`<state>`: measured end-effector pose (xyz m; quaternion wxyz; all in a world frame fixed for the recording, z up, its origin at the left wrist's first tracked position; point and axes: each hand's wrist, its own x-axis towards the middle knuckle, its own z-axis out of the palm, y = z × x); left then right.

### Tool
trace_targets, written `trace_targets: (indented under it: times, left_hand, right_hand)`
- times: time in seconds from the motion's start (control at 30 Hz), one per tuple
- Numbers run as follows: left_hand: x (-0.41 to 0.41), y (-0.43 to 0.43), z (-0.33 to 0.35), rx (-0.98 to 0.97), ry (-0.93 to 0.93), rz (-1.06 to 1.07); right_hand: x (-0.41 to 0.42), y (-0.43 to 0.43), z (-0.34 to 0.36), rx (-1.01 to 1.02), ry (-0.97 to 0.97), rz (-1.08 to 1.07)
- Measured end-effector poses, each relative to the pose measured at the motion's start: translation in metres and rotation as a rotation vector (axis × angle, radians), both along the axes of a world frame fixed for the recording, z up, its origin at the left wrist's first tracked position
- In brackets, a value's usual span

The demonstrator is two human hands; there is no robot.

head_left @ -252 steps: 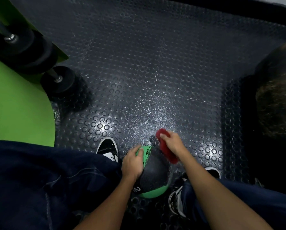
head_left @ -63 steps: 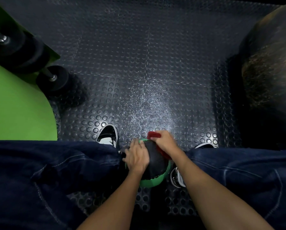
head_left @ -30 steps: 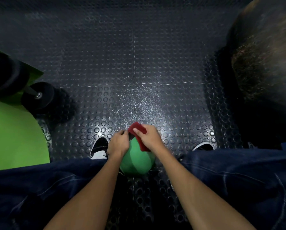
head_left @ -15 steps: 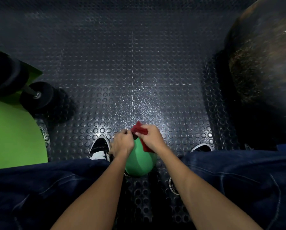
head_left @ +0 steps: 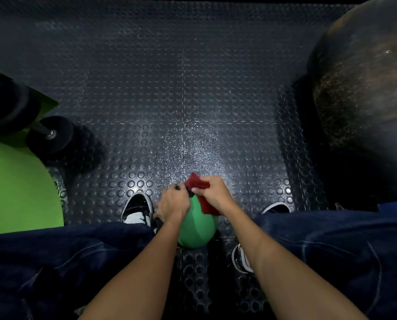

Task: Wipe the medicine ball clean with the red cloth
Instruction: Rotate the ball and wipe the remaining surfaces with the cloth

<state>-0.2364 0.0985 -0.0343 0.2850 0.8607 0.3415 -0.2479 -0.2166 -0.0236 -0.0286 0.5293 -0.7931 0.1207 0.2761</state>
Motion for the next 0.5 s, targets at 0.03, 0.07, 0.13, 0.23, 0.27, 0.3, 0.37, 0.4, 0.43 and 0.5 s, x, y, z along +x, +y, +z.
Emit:
trace_targets:
  times: [0.03, 0.07, 0.13, 0.23, 0.27, 0.3, 0.37, 0.4, 0.43, 0.5]
  left_hand:
    - [0.002, 0.006, -0.001, -0.021, -0.007, 0.021]
    - [0.002, 0.011, -0.002, -0.034, -0.016, 0.027]
    - [0.001, 0.020, -0.007, -0.046, -0.030, 0.005]
    - [0.002, 0.029, -0.011, -0.113, -0.038, 0.049]
    - [0.002, 0.032, -0.011, -0.140, -0.044, 0.073]
    - [0.002, 0.036, -0.012, -0.156, -0.053, 0.091]
    - [0.000, 0.039, -0.014, -0.137, -0.086, 0.068]
    - [-0.001, 0.038, -0.013, -0.116, -0.109, 0.002]
    - [-0.002, 0.035, -0.012, -0.099, -0.133, -0.089]
    - [-0.004, 0.031, -0.009, -0.096, -0.157, -0.237]
  right_hand:
    - [-0.004, -0.002, 0.000, 0.058, -0.026, 0.007]
    - [-0.009, -0.006, -0.004, 0.091, -0.040, -0.020]
    - [-0.018, -0.016, -0.016, 0.091, -0.007, -0.131]
    - [-0.022, -0.027, -0.028, -0.094, 0.125, -0.195]
    - [-0.019, -0.029, -0.029, -0.129, 0.131, -0.204]
    - [-0.014, -0.030, -0.027, -0.120, 0.117, -0.221]
    - [0.000, -0.027, -0.016, -0.053, 0.054, -0.226]
    - [0.006, -0.024, -0.010, -0.033, 0.013, -0.194]
    - [0.012, -0.018, -0.004, -0.019, -0.027, -0.138]
    - [0.018, -0.004, 0.000, -0.017, -0.068, 0.004]
